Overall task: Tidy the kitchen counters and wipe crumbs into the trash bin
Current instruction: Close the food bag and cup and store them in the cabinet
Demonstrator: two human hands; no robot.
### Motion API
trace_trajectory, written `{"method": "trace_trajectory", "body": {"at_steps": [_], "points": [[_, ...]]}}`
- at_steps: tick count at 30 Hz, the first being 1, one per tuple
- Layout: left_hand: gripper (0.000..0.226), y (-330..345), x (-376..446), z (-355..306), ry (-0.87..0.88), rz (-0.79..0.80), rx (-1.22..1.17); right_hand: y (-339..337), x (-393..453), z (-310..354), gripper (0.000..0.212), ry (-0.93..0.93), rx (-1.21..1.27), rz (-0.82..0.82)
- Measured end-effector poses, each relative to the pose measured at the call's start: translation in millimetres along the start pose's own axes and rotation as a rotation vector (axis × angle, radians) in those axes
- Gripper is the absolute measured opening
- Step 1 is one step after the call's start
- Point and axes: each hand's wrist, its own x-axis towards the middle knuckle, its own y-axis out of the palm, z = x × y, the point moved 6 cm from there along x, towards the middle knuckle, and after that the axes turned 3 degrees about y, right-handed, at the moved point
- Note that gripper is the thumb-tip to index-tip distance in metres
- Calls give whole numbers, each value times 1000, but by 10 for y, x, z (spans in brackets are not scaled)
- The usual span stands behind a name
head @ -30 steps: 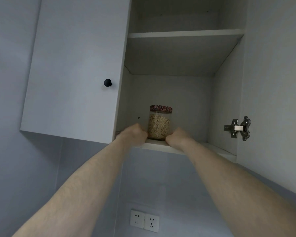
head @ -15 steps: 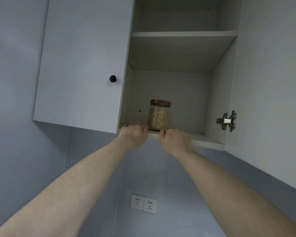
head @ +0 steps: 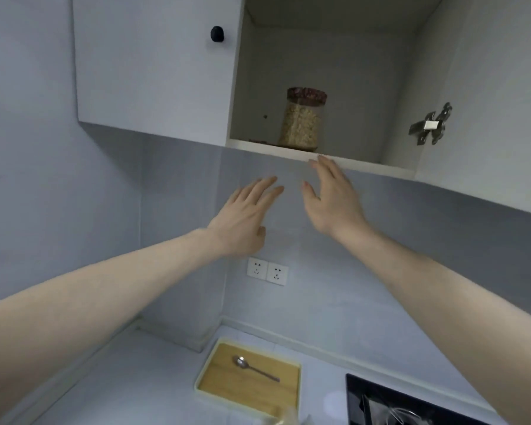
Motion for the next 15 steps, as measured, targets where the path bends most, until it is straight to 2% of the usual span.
{"method": "trace_trajectory", "body": {"at_steps": [2,5,9,15], "points": [[93,200,-329,-26,30,33,-24,96,-357,-24,52,-12,131,16],[87,500,-760,27,-23,108,-146,392,-976,-193,49,10,207,118],[78,1063,-1338,-20,-137,286,-291,959,-1817,-598,51,173,252,335],[70,1988,-2121,-370,-200,548,-426,1666,-2848,-1034,55,373,247,578]]}}
